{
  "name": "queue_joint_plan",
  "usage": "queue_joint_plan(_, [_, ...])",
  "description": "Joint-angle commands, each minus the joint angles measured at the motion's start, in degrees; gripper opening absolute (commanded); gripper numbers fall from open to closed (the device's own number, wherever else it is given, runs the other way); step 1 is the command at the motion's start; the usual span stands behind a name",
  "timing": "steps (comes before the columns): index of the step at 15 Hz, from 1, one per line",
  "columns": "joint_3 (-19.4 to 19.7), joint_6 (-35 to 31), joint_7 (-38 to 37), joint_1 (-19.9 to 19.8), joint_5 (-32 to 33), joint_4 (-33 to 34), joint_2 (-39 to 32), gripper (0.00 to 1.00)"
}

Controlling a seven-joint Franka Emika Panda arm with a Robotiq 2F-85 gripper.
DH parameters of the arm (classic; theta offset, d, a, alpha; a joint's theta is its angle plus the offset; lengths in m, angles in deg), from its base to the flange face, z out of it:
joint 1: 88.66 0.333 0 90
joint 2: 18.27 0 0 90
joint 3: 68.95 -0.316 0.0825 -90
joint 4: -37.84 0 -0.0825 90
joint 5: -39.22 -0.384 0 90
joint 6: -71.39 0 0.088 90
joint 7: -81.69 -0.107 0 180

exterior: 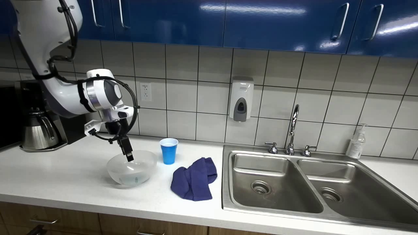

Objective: Put the green packet inside the plastic bowl

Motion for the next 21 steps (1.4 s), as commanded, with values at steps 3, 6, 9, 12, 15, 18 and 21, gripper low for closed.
queue_joint_plan(3, [-1.0, 1.0, 2.7, 0.6, -0.8, -1.1, 3.6, 1.00])
queue_joint_plan(6, [-3.2, 0.5, 6.6, 1.0, -1.0, -3.7, 8.1, 1.00])
queue_joint_plan(9, [-6.3, 1.6, 11.3, 1.2, -1.7, -6.3, 13.2, 1.00])
queue_joint_plan(12, [-9.2, 3.0, 16.4, 0.8, -3.4, -9.0, 18.0, 1.00])
queue_joint_plan(15, [-11.4, 4.0, 22.0, 0.4, -5.8, -11.8, 22.5, 1.00])
queue_joint_plan(18, [-13.0, 6.2, 28.0, 0.2, -6.5, -14.3, 26.5, 1.00])
queue_joint_plan(21, [-14.7, 7.6, 33.2, 0.4, -6.1, -16.7, 30.2, 1.00])
